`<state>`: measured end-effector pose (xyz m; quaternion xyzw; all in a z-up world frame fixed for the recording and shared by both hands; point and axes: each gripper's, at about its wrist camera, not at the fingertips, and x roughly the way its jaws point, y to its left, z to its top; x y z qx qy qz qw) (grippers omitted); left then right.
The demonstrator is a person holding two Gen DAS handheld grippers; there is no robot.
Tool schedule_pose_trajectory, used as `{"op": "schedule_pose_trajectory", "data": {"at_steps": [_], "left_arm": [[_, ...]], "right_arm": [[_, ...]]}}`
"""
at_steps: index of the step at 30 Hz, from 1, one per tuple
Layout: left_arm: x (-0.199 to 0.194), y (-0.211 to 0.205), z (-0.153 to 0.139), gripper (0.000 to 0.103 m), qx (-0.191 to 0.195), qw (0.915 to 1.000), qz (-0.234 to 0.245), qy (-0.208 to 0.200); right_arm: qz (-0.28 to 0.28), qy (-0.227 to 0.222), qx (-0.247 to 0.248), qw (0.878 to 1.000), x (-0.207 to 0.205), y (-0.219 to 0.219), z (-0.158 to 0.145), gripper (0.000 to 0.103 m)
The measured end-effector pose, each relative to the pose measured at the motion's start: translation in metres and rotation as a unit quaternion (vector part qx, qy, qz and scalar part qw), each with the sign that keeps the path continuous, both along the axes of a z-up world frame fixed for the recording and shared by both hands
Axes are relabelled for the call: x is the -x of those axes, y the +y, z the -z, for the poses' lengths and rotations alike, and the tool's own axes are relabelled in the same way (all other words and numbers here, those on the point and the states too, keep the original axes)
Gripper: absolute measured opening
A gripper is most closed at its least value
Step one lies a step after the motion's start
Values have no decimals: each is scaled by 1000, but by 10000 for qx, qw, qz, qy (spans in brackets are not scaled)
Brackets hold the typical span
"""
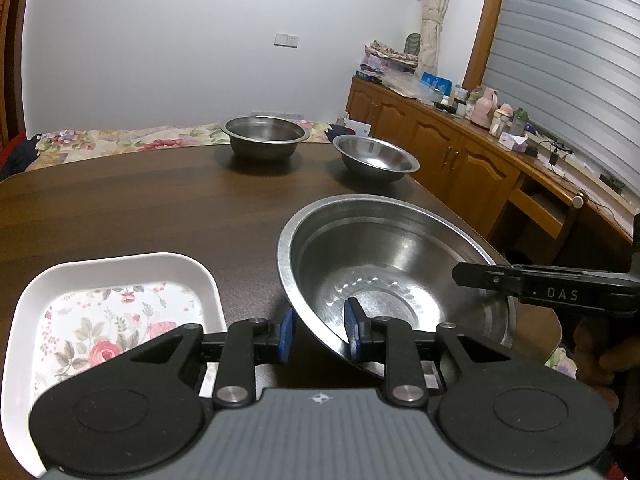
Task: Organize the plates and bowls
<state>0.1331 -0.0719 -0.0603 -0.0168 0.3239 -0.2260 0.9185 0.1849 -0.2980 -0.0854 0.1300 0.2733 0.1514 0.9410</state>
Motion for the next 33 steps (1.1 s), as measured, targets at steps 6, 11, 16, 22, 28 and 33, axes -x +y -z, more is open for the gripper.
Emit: {"op": "schedule_pose_trajectory", "data": {"at_steps": [6, 11, 16, 22, 28, 33], "left_arm": [[-2, 3, -2, 42, 4, 10000, -41, -64], [-1, 8, -13, 44, 32, 9998, -101, -180], [0, 16, -32, 46, 40, 9991, -199, -380], [-1, 18, -64, 48, -58, 9970, -257, -725], [-16, 17, -93, 50, -133, 9948, -264, -972], [-35, 14, -110, 51, -249, 9929, -307, -1123]], "right_arm": [[42, -29, 92, 9999, -2, -1, -4, 24], [132, -179, 122, 9997, 2, -9, -17, 30], [210, -430, 251, 9985, 6, -17, -40, 30], [222, -843, 435, 9952, 8, -25, -78, 30], [186, -1301, 589, 9896, -2, -32, -122, 31], [113, -1487, 777, 9858, -22, -35, -143, 31]]}}
